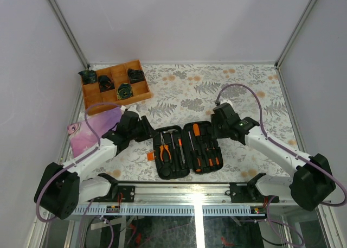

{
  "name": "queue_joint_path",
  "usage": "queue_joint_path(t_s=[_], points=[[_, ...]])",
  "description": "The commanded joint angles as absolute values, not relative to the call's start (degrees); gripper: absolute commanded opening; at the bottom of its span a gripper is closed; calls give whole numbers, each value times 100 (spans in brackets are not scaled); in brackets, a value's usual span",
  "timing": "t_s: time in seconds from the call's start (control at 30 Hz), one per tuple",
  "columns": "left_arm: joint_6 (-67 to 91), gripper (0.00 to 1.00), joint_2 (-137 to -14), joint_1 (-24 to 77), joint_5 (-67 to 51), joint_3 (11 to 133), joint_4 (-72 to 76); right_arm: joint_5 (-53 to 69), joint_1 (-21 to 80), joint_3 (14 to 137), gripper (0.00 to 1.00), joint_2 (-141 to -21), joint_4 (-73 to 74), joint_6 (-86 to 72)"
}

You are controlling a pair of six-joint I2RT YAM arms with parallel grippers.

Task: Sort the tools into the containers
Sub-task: Close the storage box at the center of the board.

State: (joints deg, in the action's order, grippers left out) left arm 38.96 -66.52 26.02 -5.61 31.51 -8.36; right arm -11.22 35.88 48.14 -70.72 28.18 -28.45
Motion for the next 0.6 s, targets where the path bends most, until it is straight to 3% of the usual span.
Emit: queue_joint_path(t_s=[0.0, 0.2, 0.57], points=[[3902, 39, -6372, 2459, -846, 2865, -534, -565, 3201, 4674, 45, -7083, 2357, -2762], [3970, 26, -6502, 2452, -1258, 2595, -243, -297, 2537, 4435, 44, -7162, 2272, -2806], [3944, 16, -6966, 2460, -1636, 2494, 70, 701, 1789, 4031, 44, -7696, 1770, -2886]])
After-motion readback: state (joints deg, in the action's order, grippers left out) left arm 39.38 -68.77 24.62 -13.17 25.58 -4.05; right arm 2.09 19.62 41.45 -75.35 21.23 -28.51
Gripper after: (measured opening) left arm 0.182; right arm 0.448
